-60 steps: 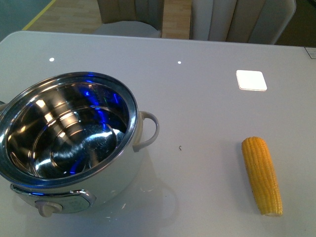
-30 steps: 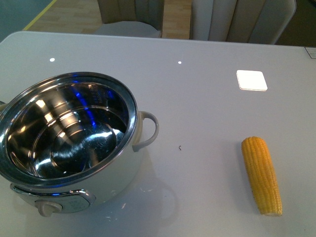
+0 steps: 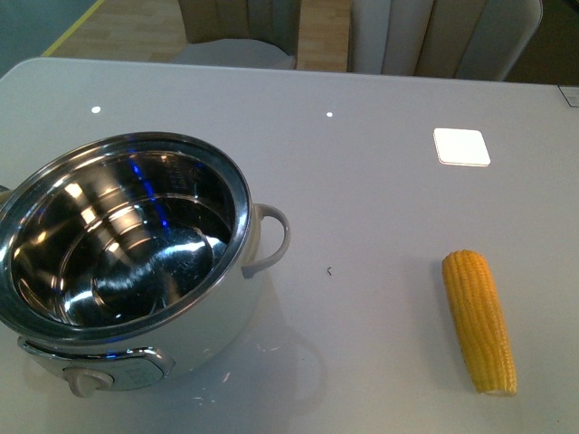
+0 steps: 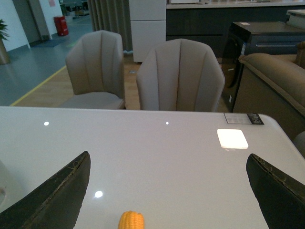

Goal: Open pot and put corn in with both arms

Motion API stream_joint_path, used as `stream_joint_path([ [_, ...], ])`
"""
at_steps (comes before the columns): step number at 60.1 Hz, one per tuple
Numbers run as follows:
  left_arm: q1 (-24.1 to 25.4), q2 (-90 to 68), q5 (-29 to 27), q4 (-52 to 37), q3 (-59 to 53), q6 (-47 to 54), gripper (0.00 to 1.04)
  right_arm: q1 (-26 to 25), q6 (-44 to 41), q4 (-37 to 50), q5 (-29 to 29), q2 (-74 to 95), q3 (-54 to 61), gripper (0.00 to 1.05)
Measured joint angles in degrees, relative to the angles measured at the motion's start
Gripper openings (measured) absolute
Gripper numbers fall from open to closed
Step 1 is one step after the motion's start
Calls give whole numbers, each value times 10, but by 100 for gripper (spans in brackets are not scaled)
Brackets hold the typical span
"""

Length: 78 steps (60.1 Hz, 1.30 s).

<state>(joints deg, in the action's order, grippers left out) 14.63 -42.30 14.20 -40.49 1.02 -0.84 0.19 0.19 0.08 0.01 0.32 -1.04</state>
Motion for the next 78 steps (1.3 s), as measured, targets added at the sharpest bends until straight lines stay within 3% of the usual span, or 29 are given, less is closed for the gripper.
stream_joint_path([
  [2, -12, 25, -15, 23, -3, 0, 5, 0, 0, 0, 0, 0, 0, 96],
  [4, -20, 39, -23, 36, -3, 0, 3, 0, 0, 0, 0, 0, 0, 96],
  [22, -81, 166, -82, 151, -3, 2, 3, 0, 0, 0, 0, 0, 0, 96],
  [25, -113, 186, -129, 171, -3, 2, 3, 0, 0, 0, 0, 0, 0, 96],
  [30, -141, 210, -136, 192, -3, 3, 3, 0, 0, 0, 0, 0, 0, 96],
  [65, -145, 320, -142, 301, -3, 3, 3, 0, 0, 0, 0, 0, 0, 96],
  [72, -145, 398, -142, 396, -3, 3, 3, 0, 0, 0, 0, 0, 0, 96],
  [78, -145, 417, -142, 403, -3, 3, 3, 0, 0, 0, 0, 0, 0, 96],
])
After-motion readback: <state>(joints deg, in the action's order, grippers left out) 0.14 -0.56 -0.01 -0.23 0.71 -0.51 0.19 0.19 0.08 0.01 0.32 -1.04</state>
